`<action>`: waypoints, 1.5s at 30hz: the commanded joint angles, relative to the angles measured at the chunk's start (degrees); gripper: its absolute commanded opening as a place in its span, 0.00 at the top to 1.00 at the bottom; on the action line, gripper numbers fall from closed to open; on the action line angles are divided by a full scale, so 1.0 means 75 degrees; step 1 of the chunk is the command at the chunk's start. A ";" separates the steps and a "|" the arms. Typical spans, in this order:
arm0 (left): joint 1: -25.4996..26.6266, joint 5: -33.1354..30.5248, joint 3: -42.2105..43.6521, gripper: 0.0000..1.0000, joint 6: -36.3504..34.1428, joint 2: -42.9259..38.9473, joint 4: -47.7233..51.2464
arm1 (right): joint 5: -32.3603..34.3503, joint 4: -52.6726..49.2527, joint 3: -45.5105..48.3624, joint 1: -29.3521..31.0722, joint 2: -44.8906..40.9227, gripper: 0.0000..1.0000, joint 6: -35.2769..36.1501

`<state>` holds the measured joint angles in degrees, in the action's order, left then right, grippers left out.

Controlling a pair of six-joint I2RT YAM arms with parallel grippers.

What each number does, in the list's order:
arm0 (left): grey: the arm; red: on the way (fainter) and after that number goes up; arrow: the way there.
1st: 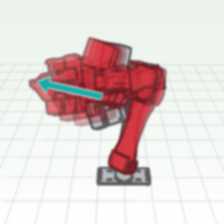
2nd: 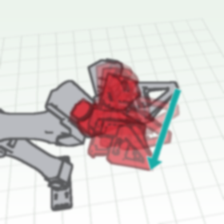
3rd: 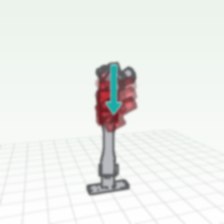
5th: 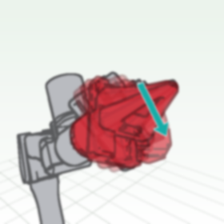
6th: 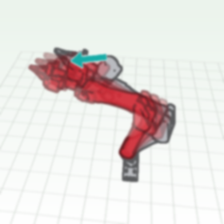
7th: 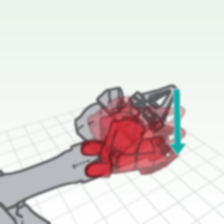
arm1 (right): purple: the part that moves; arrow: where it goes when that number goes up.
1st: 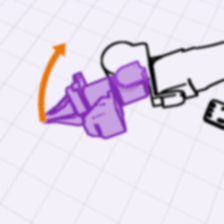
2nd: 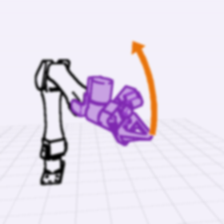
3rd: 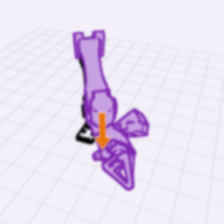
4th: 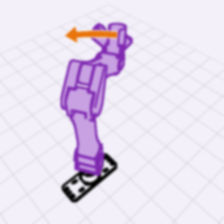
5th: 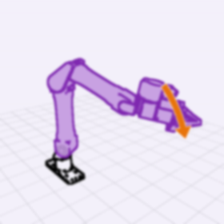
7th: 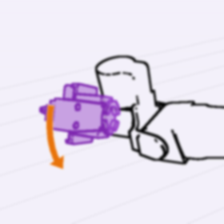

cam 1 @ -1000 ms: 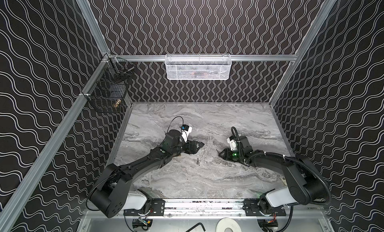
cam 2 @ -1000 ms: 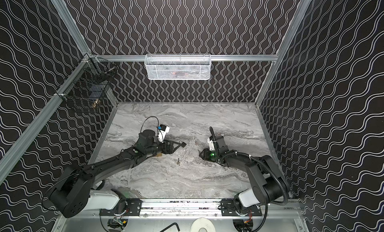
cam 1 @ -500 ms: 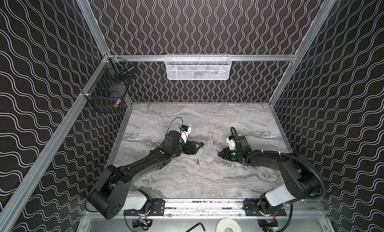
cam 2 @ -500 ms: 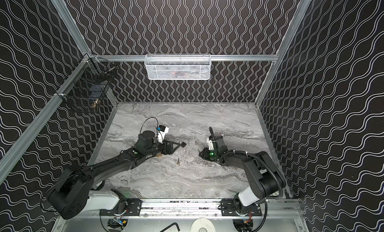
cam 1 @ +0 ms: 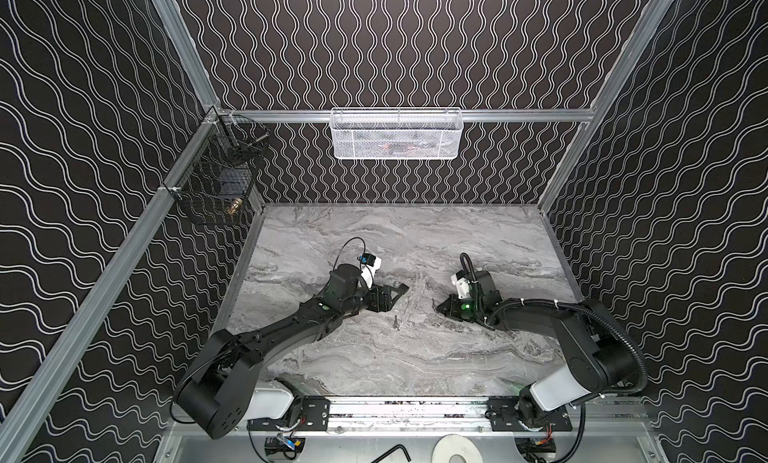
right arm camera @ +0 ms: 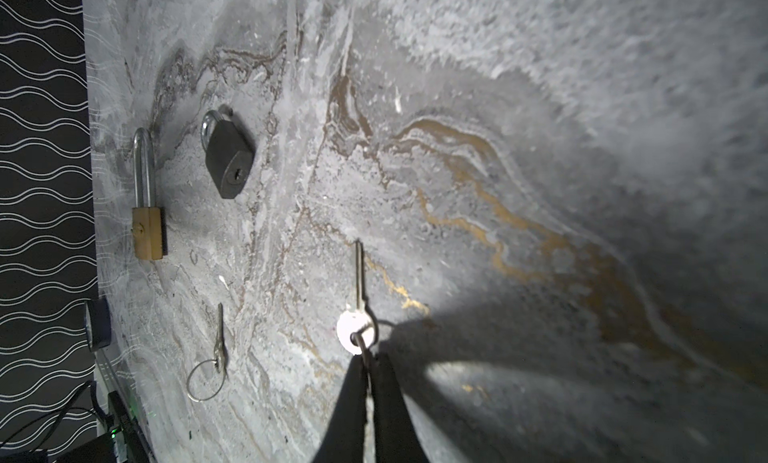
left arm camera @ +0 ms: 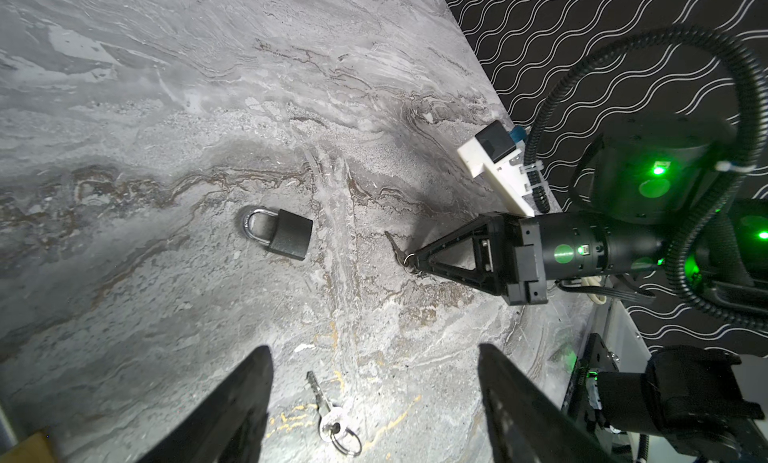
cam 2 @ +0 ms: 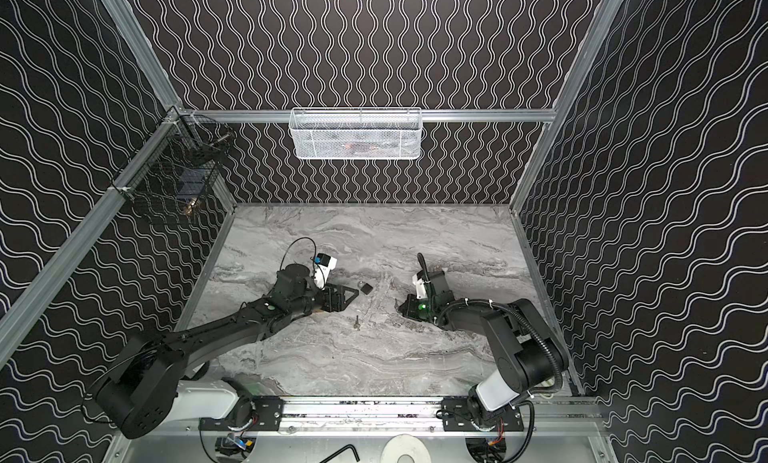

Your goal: Unlock with the key

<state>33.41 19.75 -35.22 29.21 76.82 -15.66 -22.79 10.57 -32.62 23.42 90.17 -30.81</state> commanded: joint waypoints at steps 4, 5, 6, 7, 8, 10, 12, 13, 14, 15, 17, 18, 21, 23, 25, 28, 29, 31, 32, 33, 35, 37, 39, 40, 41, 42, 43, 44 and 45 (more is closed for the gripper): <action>0.0100 0.0095 -0.0089 0.20 -0.0860 0.0097 -0.0474 | -0.0055 -0.0108 -0.0131 0.0006 -0.0217 0.99 0.0205; 0.0137 0.0011 -0.0118 0.21 -0.1021 0.0107 -0.0489 | -0.0061 -0.0198 -0.0177 0.0006 -0.0270 1.00 0.0263; 0.0199 -0.0134 -0.0153 0.21 -0.1226 0.0107 -0.0521 | -0.0067 -0.0325 -0.0244 0.0006 -0.0319 1.00 0.0325; 0.0275 -0.0279 -0.0167 0.21 -0.1456 0.0123 -0.0595 | -0.0067 -0.0490 -0.0338 0.0006 -0.0381 1.00 0.0406; 0.0342 -0.0450 -0.0136 0.22 -0.1695 0.0118 -0.0738 | -0.0088 -0.0615 -0.0401 0.0006 -0.0413 1.00 0.0466; 0.0549 -0.0834 0.0144 0.24 -0.2290 0.0161 -0.1480 | -0.0104 -0.0848 -0.0517 0.0006 -0.0545 1.00 0.0576; 0.0720 -0.0930 0.0577 0.27 -0.2863 0.0299 -0.2699 | -0.0114 -0.1011 -0.0592 0.0006 -0.0653 1.00 0.0669; 0.0814 -0.0940 0.0860 0.28 -0.3248 0.0426 -0.3549 | -0.0125 -0.1121 -0.0646 0.0006 -0.0706 1.00 0.0727; 0.0912 -0.0937 0.1095 0.29 -0.3562 0.0538 -0.4332 | -0.0137 -0.1225 -0.0692 0.0006 -0.0746 1.00 0.0791; 0.0989 -0.0861 0.1368 0.30 -0.3912 0.0757 -0.5280 | -0.0140 -0.1363 -0.0761 0.0006 -0.0788 1.00 0.0851; 0.1064 -0.0544 0.1737 0.31 -0.4454 0.1294 -0.6942 | -0.0138 -0.1571 -0.0851 0.0006 -0.0892 1.00 0.0954; 0.1065 -0.0422 0.1848 0.31 -0.4563 0.1626 -0.7634 | -0.0138 -0.1669 -0.0885 0.0006 -0.0954 1.00 0.0994; 0.1068 0.0181 0.1890 0.35 -0.4627 0.2598 -0.9301 | -0.0167 -0.1942 -0.0969 0.0006 -0.1206 1.00 0.1089; 0.1086 0.0734 0.1600 0.42 -0.4462 0.3115 -0.9707 | -0.0202 -0.2069 -0.1006 0.0006 -0.1370 1.00 0.1119; 0.1161 0.0999 0.1284 0.50 -0.4294 0.3431 -0.9735 | -0.0252 -0.2195 -0.1051 0.0006 -0.1529 1.00 0.1154; 0.1276 0.0875 0.1051 0.52 -0.4431 0.3666 -0.9722 | -0.0313 -0.2353 -0.1117 0.0006 -0.1753 1.00 0.1213; 0.1276 0.0894 0.1004 0.52 -0.4414 0.3734 -0.9725 | -0.0331 -0.2380 -0.1140 0.0006 -0.1815 1.00 0.1225; 0.1276 0.1056 0.0874 0.53 -0.4341 0.3897 -0.9714 | -0.0400 -0.2416 -0.1198 0.0006 -0.1929 1.00 0.1236; 0.1277 0.1101 0.0823 0.54 -0.4270 0.3966 -0.9691 | -0.0430 -0.2434 -0.1235 0.0006 -0.1966 1.00 0.1248; 0.1276 0.1118 0.0773 0.55 -0.4172 0.4034 -0.9689 | -0.0451 -0.2451 -0.1269 0.0006 -0.2011 1.00 0.1260; 0.1284 0.1080 0.0738 0.56 -0.4097 0.4153 -0.9724 | -0.0498 -0.2486 -0.1330 0.0006 -0.2089 1.00 0.1283; 0.1288 0.0991 0.0725 0.56 -0.4106 0.4204 -0.9726 | -0.0575 -0.2533 -0.1401 0.0006 -0.2163 1.00 0.1306; 0.1288 0.0988 0.0701 0.56 -0.4128 0.4224 -0.9724 | -0.0672 -0.2537 -0.1439 0.0011 -0.2230 1.00 0.1307; 0.1294 0.0988 0.0683 0.56 -0.4112 0.4233 -0.9724 | -0.0718 -0.2528 -0.1457 0.0018 -0.2265 1.00 0.1307; 0.1291 0.0968 0.0660 0.56 -0.4106 0.4262 -0.9724 | -0.0762 -0.2512 -0.1463 0.0018 -0.2300 1.00 0.1307; 0.1298 0.0935 0.0633 0.56 -0.4096 0.4297 -0.9714 | -0.0813 -0.2494 -0.1478 0.0024 -0.2339 1.00 0.1298; 0.1291 0.0913 0.0610 0.55 -0.4082 0.4338 -0.9713 | -0.0849 -0.2467 -0.1486 0.0030 -0.2374 1.00 0.1286; 0.1298 0.0906 0.0575 0.55 -0.4073 0.4381 -0.9697 | -0.0864 -0.2452 -0.1497 0.0030 -0.2417 1.00 0.1267; 0.1299 0.0932 0.0543 0.55 -0.4045 0.4440 -0.9689 | -0.0885 -0.2442 -0.1516 0.0041 -0.2456 1.00 0.1251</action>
<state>43.09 26.52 -30.50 -1.80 109.51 -85.60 -27.88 -7.92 -43.20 23.53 72.51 -21.63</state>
